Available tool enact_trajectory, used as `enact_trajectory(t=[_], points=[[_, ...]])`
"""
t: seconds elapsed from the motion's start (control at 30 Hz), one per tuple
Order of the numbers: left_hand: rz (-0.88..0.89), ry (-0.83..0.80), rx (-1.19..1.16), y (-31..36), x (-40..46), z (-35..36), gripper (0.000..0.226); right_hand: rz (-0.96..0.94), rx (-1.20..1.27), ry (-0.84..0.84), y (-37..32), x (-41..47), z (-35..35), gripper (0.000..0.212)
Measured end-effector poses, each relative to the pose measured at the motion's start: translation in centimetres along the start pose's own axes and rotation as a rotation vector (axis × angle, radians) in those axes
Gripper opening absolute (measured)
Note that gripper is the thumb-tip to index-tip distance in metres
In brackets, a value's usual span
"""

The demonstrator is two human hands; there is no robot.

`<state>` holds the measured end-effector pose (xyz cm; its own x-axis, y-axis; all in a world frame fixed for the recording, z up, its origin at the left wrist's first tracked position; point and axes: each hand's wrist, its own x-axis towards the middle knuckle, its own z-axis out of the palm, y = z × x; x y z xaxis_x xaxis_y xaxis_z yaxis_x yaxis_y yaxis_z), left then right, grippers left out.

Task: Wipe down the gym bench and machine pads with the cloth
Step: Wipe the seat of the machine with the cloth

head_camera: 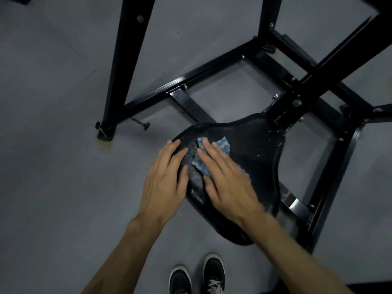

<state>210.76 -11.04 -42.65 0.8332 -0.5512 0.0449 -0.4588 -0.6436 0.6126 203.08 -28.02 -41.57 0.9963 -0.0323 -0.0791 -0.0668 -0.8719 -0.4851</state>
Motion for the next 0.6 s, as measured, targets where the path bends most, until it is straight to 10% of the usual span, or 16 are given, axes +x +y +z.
enact_trajectory(t=[0.4,0.6], points=[[0.027,0.233,-0.009,1.2,4.1,3.2,0.030,0.354,-0.049,0.164,-0.4,1.3,1.3,0.055],[0.216,0.205,-0.045,-0.3,3.9,3.4,0.034,0.224,-0.071,0.082,-0.3,4.2,1.3,0.058]])
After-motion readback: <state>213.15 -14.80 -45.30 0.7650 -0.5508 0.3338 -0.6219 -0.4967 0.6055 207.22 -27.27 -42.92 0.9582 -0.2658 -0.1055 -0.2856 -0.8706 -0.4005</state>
